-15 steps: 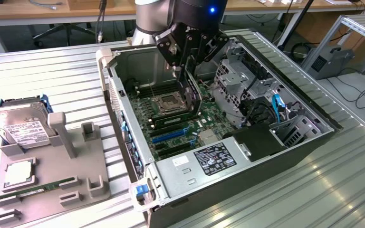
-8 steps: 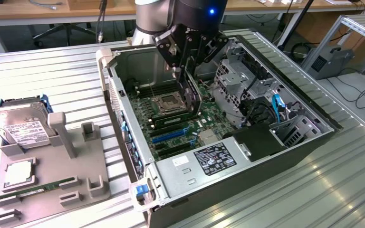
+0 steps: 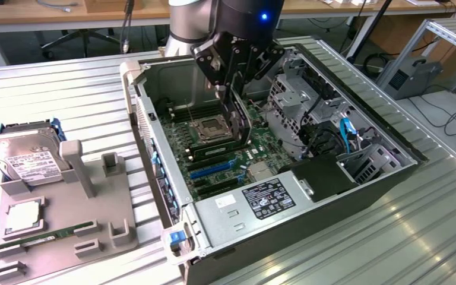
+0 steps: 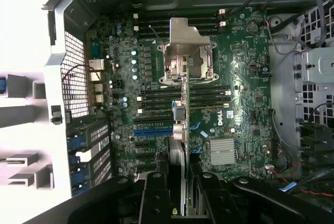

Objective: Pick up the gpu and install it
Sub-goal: 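Pick up the gpu and move the gpu toward the slot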

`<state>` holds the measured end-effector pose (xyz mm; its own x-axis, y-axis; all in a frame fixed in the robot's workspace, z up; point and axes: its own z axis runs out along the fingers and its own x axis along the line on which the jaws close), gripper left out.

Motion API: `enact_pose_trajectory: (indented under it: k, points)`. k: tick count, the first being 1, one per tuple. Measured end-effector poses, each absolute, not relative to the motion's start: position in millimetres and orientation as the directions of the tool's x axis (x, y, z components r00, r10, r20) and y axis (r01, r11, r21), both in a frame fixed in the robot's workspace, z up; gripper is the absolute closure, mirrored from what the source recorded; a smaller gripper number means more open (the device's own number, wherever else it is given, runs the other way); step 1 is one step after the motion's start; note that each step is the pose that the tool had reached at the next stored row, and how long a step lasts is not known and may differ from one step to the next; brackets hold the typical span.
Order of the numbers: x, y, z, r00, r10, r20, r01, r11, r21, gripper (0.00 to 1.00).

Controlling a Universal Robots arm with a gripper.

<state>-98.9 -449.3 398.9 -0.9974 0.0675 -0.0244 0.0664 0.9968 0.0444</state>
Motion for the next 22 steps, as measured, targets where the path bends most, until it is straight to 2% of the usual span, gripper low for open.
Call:
enact_pose_trajectory:
  k: [22]
  points:
    - [-98.8,-449.3,392.6,-0.998,0.066,-0.024,0.065,0.997,0.044,0.74]
